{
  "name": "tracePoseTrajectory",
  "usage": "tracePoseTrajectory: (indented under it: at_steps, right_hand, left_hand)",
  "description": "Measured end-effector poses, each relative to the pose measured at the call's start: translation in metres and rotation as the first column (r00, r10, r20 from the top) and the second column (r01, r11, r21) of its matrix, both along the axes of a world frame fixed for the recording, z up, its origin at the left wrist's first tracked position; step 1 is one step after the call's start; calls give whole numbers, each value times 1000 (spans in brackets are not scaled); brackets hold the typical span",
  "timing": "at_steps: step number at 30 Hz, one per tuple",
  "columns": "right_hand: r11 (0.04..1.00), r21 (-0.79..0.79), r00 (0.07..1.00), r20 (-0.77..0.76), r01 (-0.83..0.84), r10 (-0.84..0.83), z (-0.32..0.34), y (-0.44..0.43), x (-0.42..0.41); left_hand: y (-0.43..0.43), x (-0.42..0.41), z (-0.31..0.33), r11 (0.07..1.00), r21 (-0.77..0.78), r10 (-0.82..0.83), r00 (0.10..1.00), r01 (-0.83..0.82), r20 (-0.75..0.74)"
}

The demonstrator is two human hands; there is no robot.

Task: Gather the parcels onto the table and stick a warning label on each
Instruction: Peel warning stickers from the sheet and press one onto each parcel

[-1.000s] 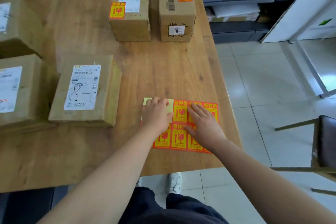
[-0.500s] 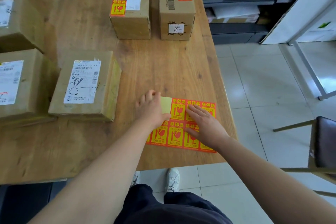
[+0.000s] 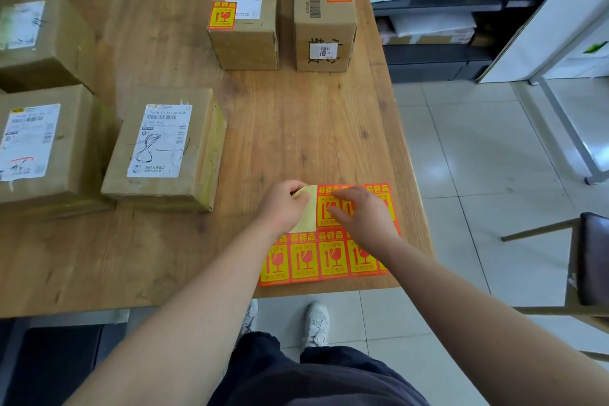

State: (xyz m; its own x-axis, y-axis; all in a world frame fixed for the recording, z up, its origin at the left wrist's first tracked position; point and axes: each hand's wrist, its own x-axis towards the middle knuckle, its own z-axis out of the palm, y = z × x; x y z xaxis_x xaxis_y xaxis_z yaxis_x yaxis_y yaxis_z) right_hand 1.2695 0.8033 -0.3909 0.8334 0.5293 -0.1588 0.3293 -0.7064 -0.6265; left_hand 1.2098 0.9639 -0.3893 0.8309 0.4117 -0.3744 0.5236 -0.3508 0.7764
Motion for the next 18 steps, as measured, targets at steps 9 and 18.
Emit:
tracePoseTrajectory:
  at_steps: [9, 18]
  right_hand:
    - [922, 231, 930, -272, 311, -246, 6, 22, -12]
    - [910, 255, 913, -332, 328, -236, 8, 16, -15]
  left_hand:
    - [-13, -16, 4, 968, -243, 90, 988, -57, 127]
    - [-12, -23, 11, 974, -226, 25, 996, -5, 88]
